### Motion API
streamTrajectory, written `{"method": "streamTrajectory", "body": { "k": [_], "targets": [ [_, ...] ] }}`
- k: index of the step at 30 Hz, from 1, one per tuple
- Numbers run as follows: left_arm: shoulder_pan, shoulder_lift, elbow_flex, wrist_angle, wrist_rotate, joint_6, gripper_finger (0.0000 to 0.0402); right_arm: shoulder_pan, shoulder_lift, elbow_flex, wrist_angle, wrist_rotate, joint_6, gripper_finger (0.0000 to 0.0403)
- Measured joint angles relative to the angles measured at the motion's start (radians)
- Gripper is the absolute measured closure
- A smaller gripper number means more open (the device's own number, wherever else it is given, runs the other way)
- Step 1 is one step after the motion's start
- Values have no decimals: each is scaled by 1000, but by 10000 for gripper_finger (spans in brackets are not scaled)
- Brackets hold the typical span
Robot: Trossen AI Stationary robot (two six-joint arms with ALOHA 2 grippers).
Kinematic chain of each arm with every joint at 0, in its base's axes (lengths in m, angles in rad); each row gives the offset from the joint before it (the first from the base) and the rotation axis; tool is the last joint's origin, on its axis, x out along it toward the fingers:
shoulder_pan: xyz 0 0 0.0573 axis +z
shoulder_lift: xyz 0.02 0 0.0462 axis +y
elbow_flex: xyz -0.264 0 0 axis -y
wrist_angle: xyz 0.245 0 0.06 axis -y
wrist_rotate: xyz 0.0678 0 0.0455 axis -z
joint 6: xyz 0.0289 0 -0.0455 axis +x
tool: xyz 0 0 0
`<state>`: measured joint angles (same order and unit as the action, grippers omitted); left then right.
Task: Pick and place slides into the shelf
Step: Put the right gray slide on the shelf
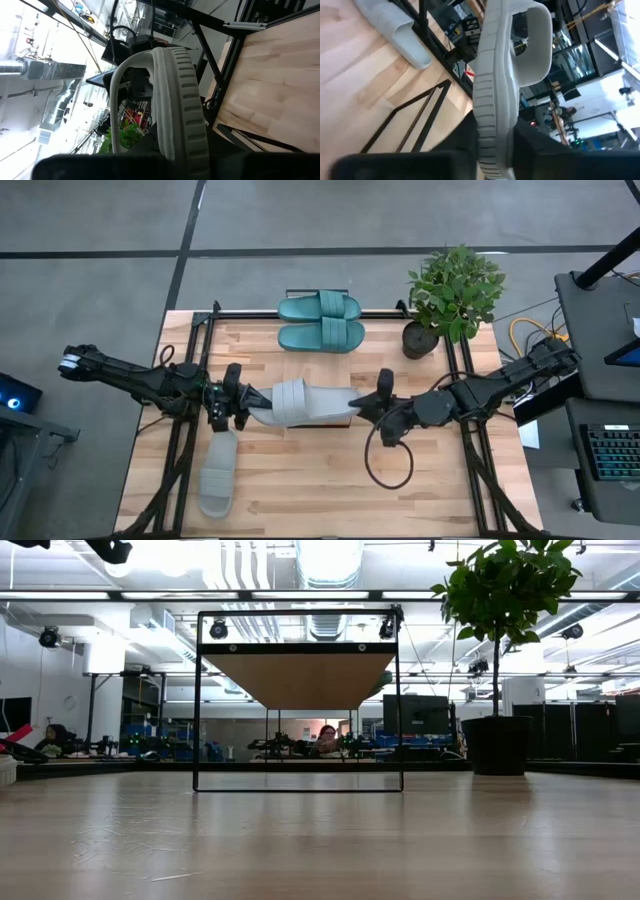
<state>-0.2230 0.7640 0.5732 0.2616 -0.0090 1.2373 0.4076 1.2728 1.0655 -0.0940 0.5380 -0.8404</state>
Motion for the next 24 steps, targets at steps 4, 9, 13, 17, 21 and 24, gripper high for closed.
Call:
{"method": "streamTrajectory", "body": {
  "k": [4, 9, 13, 17, 21, 24],
  "targets": [
    [0, -9, -1, 1, -1, -1, 390, 0, 0, -7, 7, 2, -32, 362],
    [0, -24, 2, 26, -24, -105, 356, -15, 0, -22, 41, 5, -35, 362],
    [1, -38, 8, 40, -93, -200, 300, -36, 0, -31, 43, 5, -49, 362],
    [1, -69, 8, 30, -167, -280, 254, -59, 0, -43, 47, 7, -55, 362],
    [1, -113, 10, -22, -193, -379, 221, -68, -2, -54, 44, 36, -71, 362],
    [0, -152, 18, -63, -191, -445, 208, -68, -2, -60, 43, 66, -91, 362]
  ]
}}
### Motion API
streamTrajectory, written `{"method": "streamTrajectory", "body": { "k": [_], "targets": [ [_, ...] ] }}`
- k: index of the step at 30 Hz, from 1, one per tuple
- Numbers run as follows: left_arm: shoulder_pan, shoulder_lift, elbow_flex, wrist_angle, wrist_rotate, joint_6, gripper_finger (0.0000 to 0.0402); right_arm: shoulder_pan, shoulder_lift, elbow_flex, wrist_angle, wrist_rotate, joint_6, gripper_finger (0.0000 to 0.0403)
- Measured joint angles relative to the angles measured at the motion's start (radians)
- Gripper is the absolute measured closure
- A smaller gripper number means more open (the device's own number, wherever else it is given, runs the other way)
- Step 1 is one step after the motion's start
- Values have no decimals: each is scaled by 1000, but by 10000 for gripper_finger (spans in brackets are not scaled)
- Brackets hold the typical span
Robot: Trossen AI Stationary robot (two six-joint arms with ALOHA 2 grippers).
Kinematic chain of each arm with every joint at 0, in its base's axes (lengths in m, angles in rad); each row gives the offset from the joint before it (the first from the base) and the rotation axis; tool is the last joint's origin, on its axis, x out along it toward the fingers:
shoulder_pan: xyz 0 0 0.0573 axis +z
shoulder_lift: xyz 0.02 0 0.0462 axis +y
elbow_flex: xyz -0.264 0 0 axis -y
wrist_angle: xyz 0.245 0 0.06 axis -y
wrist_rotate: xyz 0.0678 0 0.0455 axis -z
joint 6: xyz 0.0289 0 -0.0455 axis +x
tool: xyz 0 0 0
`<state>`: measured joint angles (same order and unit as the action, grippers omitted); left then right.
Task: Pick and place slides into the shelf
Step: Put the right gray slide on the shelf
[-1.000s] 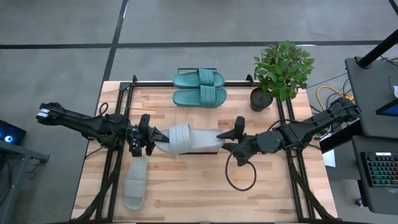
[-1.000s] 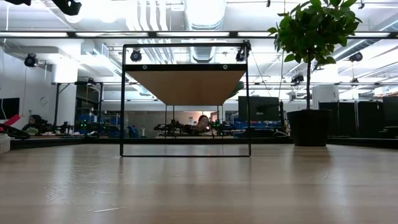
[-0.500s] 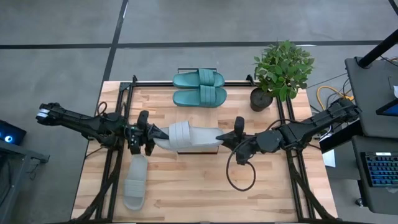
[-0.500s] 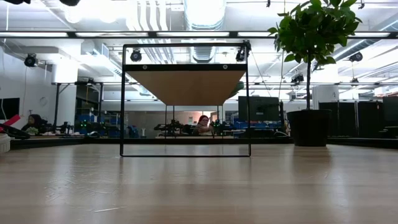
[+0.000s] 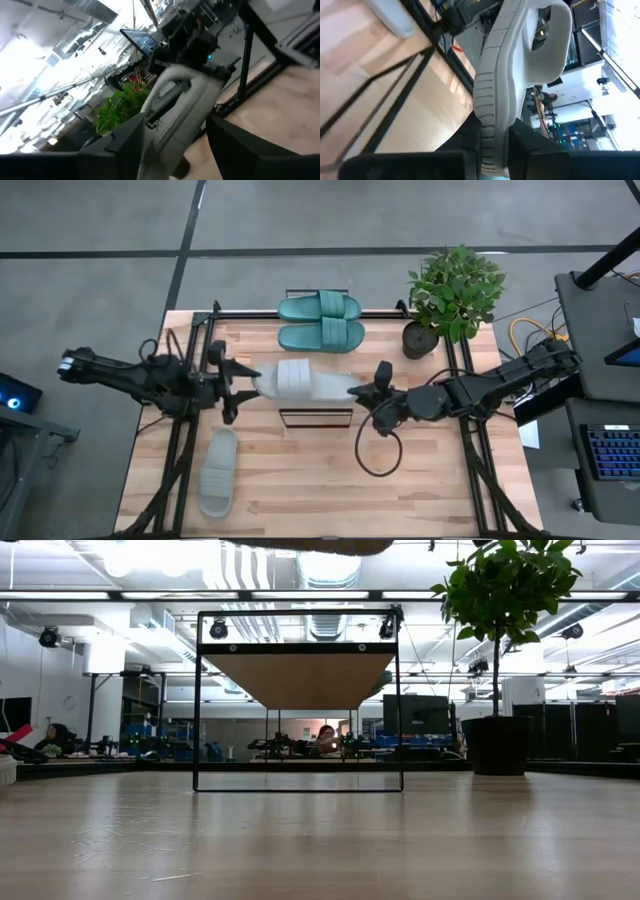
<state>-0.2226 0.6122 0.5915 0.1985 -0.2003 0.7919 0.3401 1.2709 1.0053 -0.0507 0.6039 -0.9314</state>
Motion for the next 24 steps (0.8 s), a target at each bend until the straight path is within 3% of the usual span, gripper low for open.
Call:
{"method": "streamTrajectory", "body": {
  "k": [6, 15, 24],
  "targets": [
    [-1, -75, -6, -1, 7, -131, 204, -2, -3, -5, -90, 73, 3, 362],
    [-1, -155, -14, -64, 7, -180, 203, -26, -10, -65, -129, 64, 30, 362],
    [0, -191, -26, -79, 9, -212, 203, -97, -31, -178, -49, -59, -24, 362]
  ]
}}
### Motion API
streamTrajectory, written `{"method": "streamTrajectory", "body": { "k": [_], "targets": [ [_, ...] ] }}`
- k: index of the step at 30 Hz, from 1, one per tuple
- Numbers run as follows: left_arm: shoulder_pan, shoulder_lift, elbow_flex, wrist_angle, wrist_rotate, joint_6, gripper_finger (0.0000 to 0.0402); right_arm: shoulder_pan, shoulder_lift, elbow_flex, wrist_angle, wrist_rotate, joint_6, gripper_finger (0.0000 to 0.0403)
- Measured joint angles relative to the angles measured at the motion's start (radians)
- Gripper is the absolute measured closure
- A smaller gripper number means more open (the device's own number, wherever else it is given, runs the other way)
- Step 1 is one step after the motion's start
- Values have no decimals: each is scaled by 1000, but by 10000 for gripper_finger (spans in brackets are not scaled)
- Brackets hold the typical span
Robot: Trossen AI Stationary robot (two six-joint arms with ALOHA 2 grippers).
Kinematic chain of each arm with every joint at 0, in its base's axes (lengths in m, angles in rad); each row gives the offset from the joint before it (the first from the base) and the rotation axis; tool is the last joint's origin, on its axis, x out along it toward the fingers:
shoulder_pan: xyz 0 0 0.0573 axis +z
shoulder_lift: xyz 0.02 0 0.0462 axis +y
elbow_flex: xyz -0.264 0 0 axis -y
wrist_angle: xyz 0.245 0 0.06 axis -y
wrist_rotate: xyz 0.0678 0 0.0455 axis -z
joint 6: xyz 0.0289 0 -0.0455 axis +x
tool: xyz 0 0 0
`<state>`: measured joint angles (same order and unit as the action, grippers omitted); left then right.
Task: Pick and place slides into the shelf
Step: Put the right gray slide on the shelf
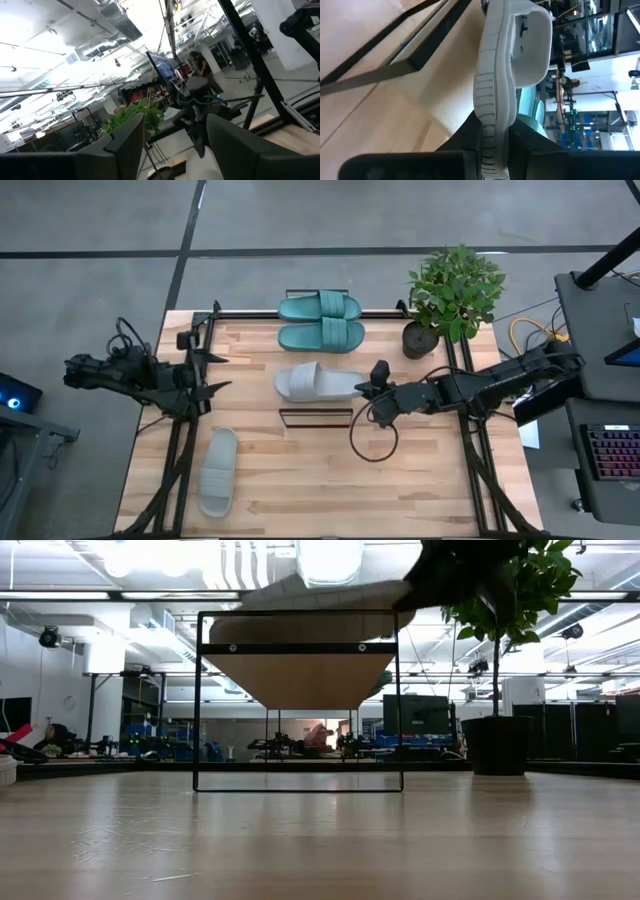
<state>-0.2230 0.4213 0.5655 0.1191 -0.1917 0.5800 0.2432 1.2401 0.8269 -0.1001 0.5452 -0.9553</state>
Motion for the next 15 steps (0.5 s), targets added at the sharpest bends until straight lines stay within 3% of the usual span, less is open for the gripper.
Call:
{"method": "streamTrajectory", "body": {
  "k": [15],
  "targets": [
    [0, 7, -8, -4, 0, 0, 203, -64, -38, -131, 131, -184, -31, 363]
  ]
}}
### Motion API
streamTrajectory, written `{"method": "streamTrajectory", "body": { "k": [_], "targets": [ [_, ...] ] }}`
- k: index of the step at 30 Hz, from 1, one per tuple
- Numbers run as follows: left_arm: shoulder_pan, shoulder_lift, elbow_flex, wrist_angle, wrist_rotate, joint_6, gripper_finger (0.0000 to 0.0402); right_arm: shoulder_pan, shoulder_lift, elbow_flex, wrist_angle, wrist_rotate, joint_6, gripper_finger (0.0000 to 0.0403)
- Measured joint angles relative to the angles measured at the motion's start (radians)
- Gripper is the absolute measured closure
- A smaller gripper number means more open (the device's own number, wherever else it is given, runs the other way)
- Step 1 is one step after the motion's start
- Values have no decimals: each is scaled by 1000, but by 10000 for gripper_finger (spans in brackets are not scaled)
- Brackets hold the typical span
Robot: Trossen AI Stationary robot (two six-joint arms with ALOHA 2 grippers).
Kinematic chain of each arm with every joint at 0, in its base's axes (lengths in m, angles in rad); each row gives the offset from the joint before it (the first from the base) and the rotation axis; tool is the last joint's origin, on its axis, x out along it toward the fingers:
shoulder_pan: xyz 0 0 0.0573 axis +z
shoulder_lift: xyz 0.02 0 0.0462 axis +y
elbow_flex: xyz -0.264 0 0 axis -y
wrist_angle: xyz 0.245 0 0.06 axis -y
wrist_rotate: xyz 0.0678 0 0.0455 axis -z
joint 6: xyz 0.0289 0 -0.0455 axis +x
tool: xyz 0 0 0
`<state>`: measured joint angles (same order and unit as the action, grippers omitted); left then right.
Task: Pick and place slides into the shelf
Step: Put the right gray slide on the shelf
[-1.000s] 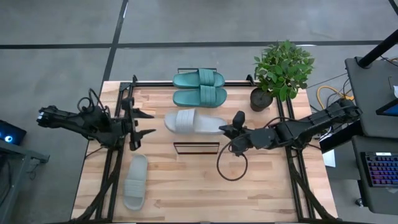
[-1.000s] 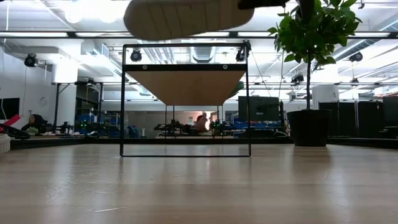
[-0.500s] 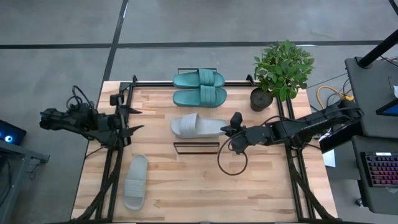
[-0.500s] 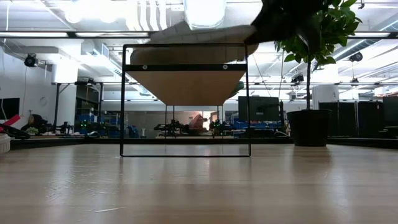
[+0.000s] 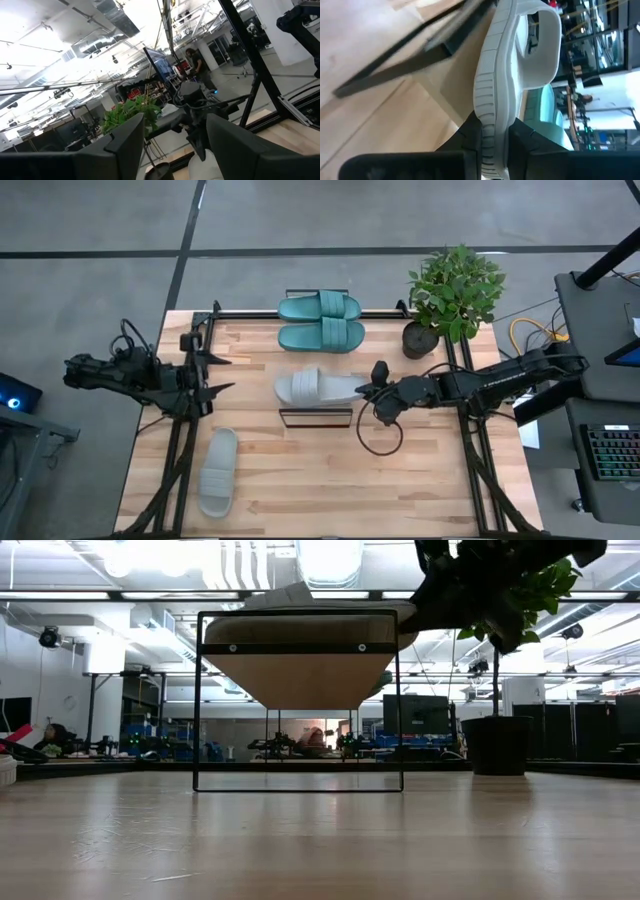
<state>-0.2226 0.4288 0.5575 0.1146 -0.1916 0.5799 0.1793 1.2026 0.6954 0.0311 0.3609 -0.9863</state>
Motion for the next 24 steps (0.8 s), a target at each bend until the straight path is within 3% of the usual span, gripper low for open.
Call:
{"method": "streamTrajectory", "body": {
  "k": [20, 24],
  "targets": [
    [0, 22, 0, 8, -9, 0, 203, 0, 0, -47, 10, -65, 41, 363],
    [0, 21, 0, 8, -11, 0, 203, 0, 0, -47, 4, -67, 87, 325]
  ]
}}
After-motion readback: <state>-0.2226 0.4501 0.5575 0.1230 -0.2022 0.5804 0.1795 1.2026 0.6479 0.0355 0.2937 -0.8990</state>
